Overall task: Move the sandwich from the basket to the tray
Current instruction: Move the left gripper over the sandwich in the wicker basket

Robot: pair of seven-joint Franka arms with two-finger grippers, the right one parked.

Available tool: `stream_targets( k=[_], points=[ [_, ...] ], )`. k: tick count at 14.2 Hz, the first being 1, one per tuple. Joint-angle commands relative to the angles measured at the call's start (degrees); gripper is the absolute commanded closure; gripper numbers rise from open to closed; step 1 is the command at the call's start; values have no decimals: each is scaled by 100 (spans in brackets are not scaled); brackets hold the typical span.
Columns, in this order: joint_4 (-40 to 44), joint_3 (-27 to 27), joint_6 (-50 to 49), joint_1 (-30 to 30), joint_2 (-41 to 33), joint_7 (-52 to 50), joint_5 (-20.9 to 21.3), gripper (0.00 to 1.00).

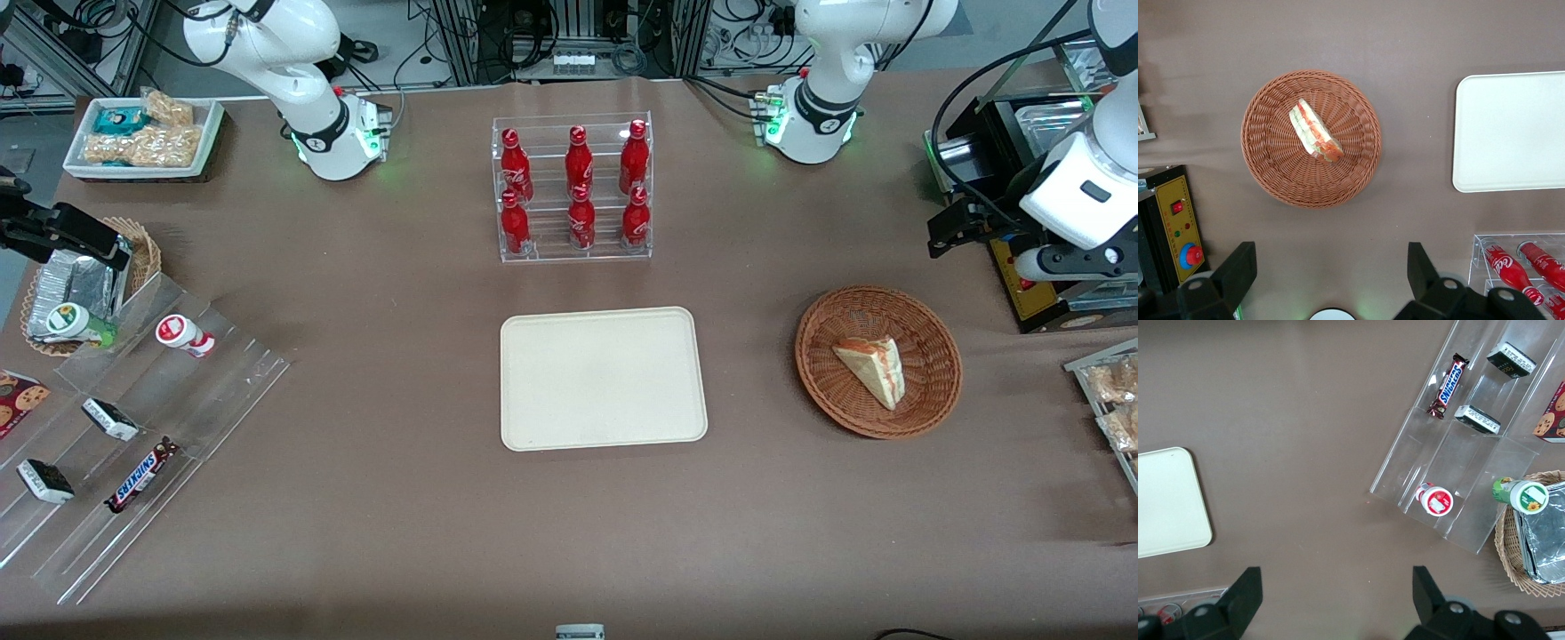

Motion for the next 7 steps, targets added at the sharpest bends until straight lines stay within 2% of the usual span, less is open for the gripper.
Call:
stream_targets(
  k=[1, 7],
  points=[
    [130, -35, -152, 45, 44, 46, -51, 0],
    [112, -17, -170, 62, 61, 90, 28, 0]
  ],
)
